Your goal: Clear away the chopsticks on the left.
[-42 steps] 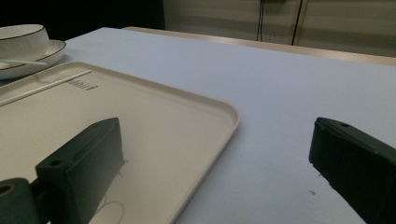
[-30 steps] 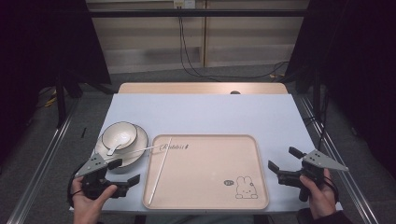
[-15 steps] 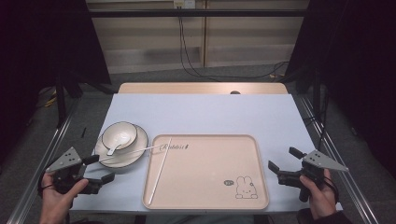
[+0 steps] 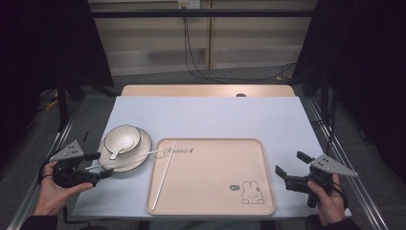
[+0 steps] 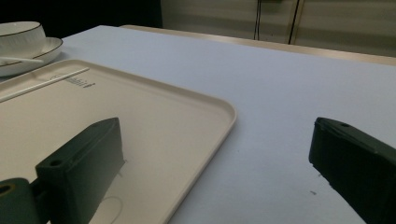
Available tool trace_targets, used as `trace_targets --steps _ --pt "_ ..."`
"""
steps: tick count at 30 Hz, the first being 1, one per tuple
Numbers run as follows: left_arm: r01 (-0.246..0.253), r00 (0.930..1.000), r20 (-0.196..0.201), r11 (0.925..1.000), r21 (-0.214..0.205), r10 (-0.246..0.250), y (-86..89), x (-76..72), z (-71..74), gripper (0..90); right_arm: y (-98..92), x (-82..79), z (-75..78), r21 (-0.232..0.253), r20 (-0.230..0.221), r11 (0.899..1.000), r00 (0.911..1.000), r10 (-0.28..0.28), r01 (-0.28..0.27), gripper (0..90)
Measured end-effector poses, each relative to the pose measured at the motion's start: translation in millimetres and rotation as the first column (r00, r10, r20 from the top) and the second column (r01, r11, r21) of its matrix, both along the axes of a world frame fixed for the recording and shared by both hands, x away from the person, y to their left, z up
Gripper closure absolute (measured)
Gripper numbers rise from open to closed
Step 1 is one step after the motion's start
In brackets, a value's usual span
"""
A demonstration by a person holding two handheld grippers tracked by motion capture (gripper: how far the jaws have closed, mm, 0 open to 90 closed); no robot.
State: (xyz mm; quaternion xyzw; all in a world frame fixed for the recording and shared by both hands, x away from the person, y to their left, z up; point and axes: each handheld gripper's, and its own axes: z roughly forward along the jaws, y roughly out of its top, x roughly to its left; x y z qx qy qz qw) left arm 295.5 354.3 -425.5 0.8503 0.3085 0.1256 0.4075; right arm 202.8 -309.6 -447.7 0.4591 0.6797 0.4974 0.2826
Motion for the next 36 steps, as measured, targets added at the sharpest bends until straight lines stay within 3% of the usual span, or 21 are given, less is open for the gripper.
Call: trace_targets --steps 2,4,5,7,13,21,27,28,30,33,34,35,36 --pt "-0.003 0.9997 0.026 0.9999 0.015 0.003 1.3 1.9 -0.5 28.9 1.3 0.0 -0.2 -0.005 -0.002 1.0 1.0 0.006 -0.006 2.4" --pt "0.002 0.9998 0.021 0.9991 0.043 -0.003 2.9 6.2 -1.9 40.2 2.1 -0.3 -0.1 -0.012 0.003 1.0 0.9999 0.013 -0.013 2.4" --pt "0.011 0.9998 0.014 0.9995 0.03 -0.011 3.2 7.9 -3.0 44.2 2.1 -0.4 -0.2 -0.014 0.005 1.0 0.9999 0.014 -0.014 2.4" --pt "0.035 0.9992 0.016 0.9983 0.047 -0.035 3.7 11.6 -3.5 54.4 1.6 0.1 -0.4 -0.014 0.005 1.0 0.9999 0.01 -0.01 2.5" --pt "0.087 0.9961 0.006 0.9914 0.097 -0.088 -5.0 18.6 -5.5 65.5 1.7 -0.2 -0.2 -0.016 0.002 1.0 1.0 0.006 -0.006 2.5" --pt "0.109 0.9933 0.021 0.9818 0.155 -0.113 -14.7 19.8 -11.6 70.1 1.2 -0.6 -0.3 -0.009 0.002 1.0 0.9999 0.01 -0.01 2.6" --pt "0.145 0.9891 -0.005 0.9695 0.197 -0.147 -20.8 24.0 -12.5 71.5 2.6 -0.3 -0.2 -0.017 0.006 1.0 0.9998 0.016 -0.016 2.6" --pt "0.144 0.9893 -0.003 0.9749 0.17 -0.146 -21.9 24.2 -14.7 71.7 2.2 -0.2 -0.2 -0.017 0.006 1.0 0.9998 0.017 -0.017 2.6" --pt "0.17 0.9854 -0.028 0.966 0.195 -0.168 -22.5 26.0 -14.6 72.8 2.4 -0.2 -0.3 -0.014 0.004 1.0 0.9999 0.016 -0.016 2.6" --pt "0.179 0.9838 -0.032 0.9656 0.188 -0.177 -24.7 27.5 -16.6 76.1 2.7 -0.3 -0.2 -0.017 0.004 1.0 0.9998 0.018 -0.018 2.6" --pt "0.212 0.9772 -0.054 0.9535 0.214 -0.205 -25.2 29.3 -15.7 77.0 2.4 -0.2 -0.3 -0.019 0.006 1.0 0.9998 0.021 -0.021 2.6" --pt "0.21 0.9776 -0.058 0.9545 0.212 -0.202 -26.8 29.1 -16.8 79.0 2.3 -0.1 -0.3 -0.021 0.005 1.0 0.9998 0.021 -0.021 2.6" --pt "0.231 0.9729 -0.073 0.9481 0.219 -0.22 -27.4 30.3 -16.6 80.0 2.3 -0.1 -0.4 -0.02 0.004 1.0 0.9998 0.021 -0.021 2.6"
